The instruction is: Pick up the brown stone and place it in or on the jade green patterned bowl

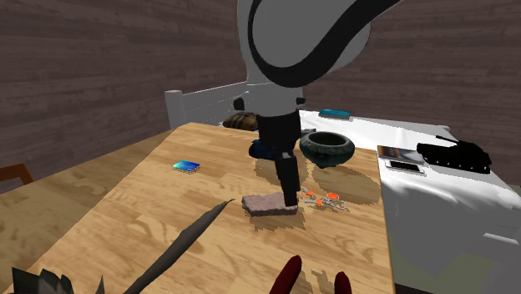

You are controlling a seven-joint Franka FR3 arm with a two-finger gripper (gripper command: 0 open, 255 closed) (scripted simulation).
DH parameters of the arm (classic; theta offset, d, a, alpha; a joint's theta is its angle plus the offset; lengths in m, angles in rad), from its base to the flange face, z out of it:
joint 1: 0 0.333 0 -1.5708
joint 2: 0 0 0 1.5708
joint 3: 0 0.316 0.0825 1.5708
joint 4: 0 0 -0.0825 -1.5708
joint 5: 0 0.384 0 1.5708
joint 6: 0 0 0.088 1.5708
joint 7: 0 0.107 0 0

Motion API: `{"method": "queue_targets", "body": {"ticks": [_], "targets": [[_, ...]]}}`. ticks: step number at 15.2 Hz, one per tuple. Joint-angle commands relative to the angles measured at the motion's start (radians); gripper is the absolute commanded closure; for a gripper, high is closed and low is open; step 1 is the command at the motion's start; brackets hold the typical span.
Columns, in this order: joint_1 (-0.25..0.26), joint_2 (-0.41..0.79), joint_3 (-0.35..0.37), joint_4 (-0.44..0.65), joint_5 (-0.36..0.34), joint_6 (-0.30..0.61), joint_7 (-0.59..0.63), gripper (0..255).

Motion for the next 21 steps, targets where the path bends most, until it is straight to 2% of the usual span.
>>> {"method": "queue_targets", "body": {"ticks": [1,6,14,21], "targets": [[0.003,0.086,-0.026,0.044,0.009,0.043,-0.083,0],[-0.006,0.293,-0.058,0.160,0.061,0.134,-0.275,0],[-0.018,0.346,-0.059,0.107,0.080,0.236,-0.291,0],[-0.018,0.346,-0.059,0.107,0.080,0.236,-0.291,0]]}}
